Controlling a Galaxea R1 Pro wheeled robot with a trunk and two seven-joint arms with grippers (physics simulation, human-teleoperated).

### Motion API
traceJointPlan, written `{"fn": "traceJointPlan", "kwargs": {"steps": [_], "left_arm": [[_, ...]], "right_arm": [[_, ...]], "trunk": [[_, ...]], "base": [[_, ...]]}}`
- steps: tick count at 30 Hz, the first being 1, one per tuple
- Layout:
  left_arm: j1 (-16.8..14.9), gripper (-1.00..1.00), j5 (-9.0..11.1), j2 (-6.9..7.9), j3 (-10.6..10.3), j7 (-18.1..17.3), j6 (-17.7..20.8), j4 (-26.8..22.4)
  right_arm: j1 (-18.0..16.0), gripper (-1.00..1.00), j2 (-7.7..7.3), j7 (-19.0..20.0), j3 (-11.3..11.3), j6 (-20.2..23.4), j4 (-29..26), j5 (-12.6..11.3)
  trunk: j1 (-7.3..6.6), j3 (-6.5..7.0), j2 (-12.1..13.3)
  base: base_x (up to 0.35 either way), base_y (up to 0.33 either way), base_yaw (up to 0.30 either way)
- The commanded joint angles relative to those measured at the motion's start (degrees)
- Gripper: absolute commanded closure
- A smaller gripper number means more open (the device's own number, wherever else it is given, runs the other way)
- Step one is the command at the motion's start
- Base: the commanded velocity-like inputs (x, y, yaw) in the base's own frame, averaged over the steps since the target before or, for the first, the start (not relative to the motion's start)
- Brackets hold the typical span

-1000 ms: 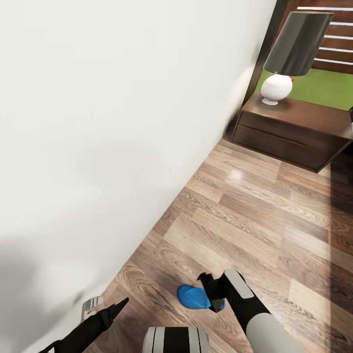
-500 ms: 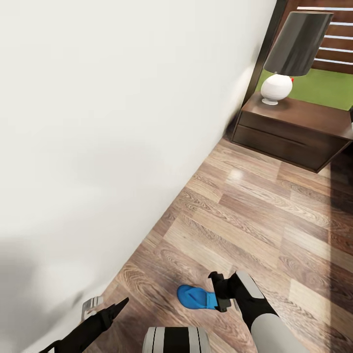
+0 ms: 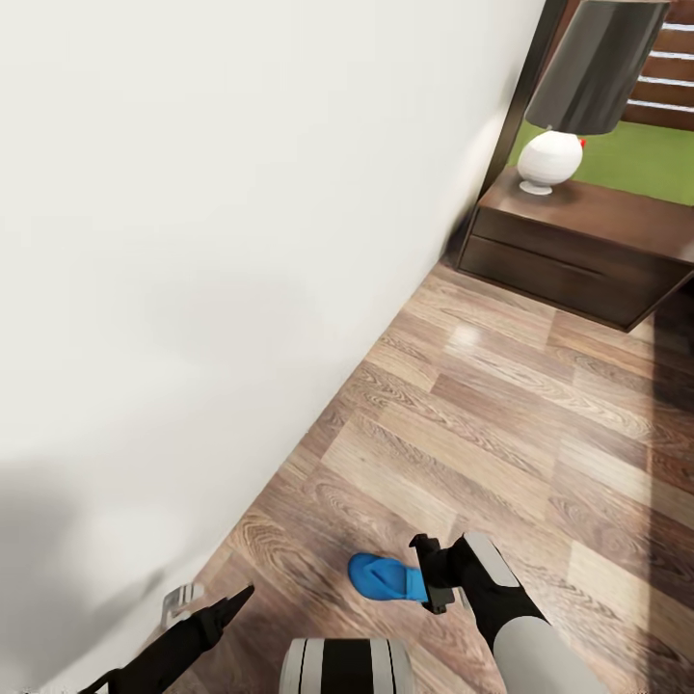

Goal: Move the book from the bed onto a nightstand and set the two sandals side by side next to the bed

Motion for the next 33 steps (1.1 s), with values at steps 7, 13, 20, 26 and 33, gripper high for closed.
{"fn": "traceJointPlan", "kwargs": {"steps": [7, 13, 20, 26, 33], "left_arm": [[0.0, -1.0, 0.5, -0.17, 0.1, -0.1, 0.5, 0.0], [0.0, -1.0, 0.5, -0.19, 0.1, -0.1, 0.5, 0.0], [0.0, -1.0, 0.5, -0.19, 0.1, -0.1, 0.5, 0.0], [0.0, -1.0, 0.5, -0.19, 0.1, -0.1, 0.5, 0.0], [0.0, -1.0, 0.5, -0.19, 0.1, -0.1, 0.6, 0.0]], "right_arm": [[0.0, -1.0, 0.07, -0.3, -0.4, 0.4, -0.1, 0.0], [0.0, -1.0, 0.07, -0.3, -0.3, 0.4, -0.1, 0.0], [0.0, -1.0, 0.07, -0.3, -0.3, 0.4, -0.1, 0.0], [0.0, -1.0, 0.07, -0.3, -0.3, 0.4, -0.1, 0.0], [0.0, -1.0, 0.07, -0.3, -0.3, 0.4, -0.1, 0.1]], "trunk": [[0.17, -1.6, -0.1], [0.32, -2.93, -0.2], [0.43, -3.81, -0.2], [0.43, -3.81, -0.2], [0.43, -3.81, -0.2]], "base": [[0.0, 0.0, 0.0], [0.0, 0.0, 0.0], [0.0, 0.0, 0.0], [0.005, 0.0, 0.0], [0.182, 0.0, 0.0]]}}
